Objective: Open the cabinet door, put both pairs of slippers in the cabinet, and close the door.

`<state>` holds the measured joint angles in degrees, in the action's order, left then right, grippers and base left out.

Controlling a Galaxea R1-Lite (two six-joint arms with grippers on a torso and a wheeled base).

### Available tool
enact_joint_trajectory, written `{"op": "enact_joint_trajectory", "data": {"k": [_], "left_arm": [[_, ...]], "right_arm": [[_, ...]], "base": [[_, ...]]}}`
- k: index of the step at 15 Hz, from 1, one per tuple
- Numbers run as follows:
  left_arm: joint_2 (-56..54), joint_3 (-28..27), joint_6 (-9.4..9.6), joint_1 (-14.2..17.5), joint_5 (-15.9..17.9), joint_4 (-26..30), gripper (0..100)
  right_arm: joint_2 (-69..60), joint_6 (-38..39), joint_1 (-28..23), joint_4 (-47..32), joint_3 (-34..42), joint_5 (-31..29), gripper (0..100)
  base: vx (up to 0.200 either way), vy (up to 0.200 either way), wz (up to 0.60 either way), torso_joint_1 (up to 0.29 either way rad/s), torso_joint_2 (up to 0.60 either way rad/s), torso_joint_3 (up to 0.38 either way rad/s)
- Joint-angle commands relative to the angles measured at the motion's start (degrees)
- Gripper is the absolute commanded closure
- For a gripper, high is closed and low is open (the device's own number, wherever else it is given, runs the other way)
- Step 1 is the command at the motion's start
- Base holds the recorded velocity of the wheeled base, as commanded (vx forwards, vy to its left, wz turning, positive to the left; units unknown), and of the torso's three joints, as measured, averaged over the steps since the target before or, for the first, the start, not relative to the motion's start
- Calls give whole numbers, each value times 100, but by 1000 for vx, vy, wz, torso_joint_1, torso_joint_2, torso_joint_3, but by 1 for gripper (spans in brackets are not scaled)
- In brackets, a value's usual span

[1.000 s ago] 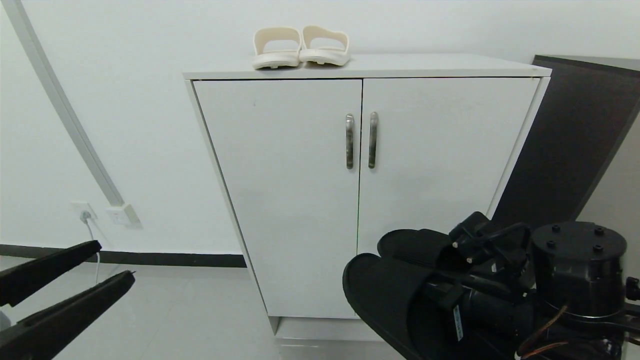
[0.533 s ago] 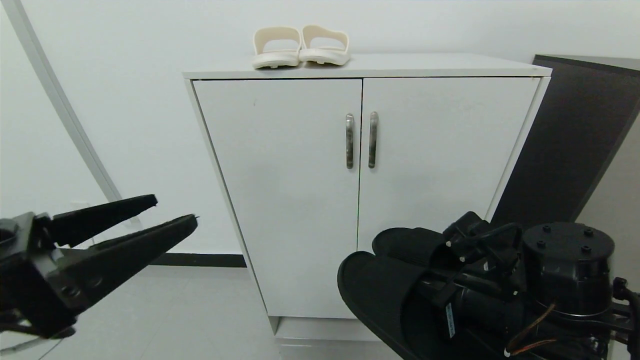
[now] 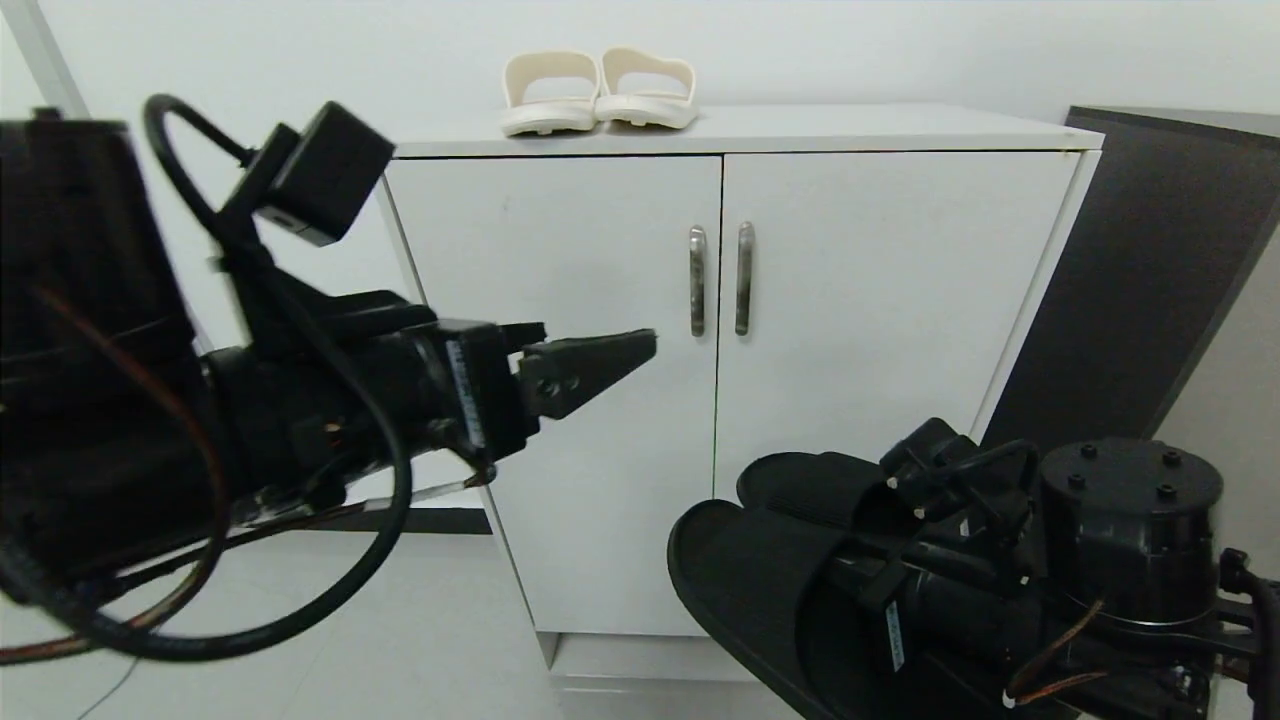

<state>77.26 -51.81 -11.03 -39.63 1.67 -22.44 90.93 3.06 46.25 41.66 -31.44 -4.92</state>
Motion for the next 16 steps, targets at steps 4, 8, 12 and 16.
{"op": "enact_joint_trajectory", "data": {"k": [4, 8, 12, 16], "left_arm": [[1238, -1358, -13, -212, 466, 21, 0], [1880, -2052, -347, -168, 1564, 3, 0], [2214, -2492, -707, 52, 2443, -15, 0], [2759, -2975, -822, 237, 2461, -58, 0]], "right_arm": [[13, 37, -2, 0, 6, 106, 100], [30, 37, -2, 0, 15, 141, 100], [109, 2, -2, 0, 33, 132, 100], [109, 2, -2, 0, 77, 141, 100]], "base": [[0, 0, 0, 0, 0, 0], [0, 0, 0, 0, 0, 0], [0, 0, 0, 0, 0, 0], [0, 0, 0, 0, 0, 0]]}}
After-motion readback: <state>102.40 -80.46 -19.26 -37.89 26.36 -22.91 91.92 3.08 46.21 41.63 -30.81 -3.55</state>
